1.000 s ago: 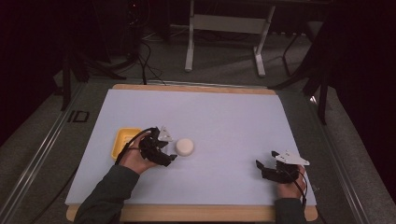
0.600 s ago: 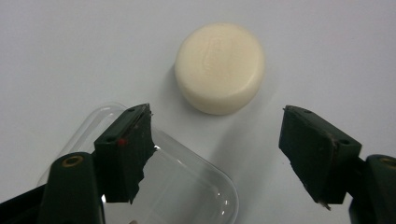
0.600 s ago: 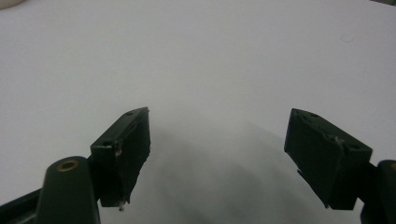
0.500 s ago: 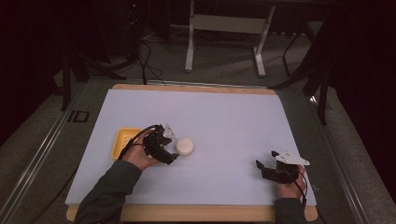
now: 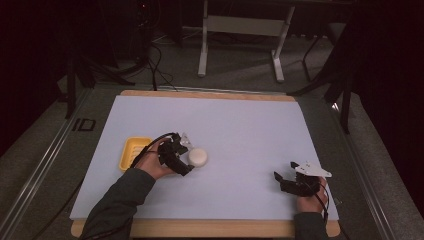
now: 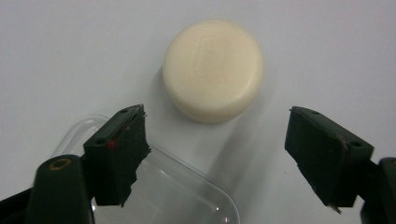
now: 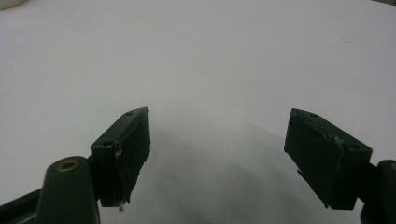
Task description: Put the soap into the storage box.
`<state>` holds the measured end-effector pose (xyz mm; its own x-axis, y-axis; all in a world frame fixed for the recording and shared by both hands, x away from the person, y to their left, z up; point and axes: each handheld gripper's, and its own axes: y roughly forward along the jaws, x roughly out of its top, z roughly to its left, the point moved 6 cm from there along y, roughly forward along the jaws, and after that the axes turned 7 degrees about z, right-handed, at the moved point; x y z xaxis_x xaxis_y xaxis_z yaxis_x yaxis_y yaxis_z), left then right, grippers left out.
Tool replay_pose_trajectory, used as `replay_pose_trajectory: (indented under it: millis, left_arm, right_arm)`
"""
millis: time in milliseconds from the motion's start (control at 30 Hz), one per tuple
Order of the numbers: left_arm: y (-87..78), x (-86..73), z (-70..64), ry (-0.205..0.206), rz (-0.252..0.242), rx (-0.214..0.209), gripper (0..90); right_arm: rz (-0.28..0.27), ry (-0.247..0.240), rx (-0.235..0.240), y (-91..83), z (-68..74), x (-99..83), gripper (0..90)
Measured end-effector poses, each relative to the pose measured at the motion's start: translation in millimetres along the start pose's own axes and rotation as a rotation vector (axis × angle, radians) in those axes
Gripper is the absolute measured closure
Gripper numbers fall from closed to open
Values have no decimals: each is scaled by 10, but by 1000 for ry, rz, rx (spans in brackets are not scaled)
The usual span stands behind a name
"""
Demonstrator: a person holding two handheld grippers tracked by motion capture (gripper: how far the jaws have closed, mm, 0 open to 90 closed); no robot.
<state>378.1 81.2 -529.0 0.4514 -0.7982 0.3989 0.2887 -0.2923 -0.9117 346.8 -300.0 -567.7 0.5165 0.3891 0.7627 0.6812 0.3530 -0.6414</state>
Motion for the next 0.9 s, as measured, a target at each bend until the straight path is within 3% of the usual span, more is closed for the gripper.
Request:
replay_pose_trajectory:
  millis: [233, 900]
  left_arm:
    - [47, 50, 14, 27, 31, -10, 187]
    - [171, 131, 70, 40, 30, -83, 151]
  right_arm:
    - [0, -2, 3, 1, 1, 0, 221]
    - [9, -9, 3, 5, 9, -2, 221]
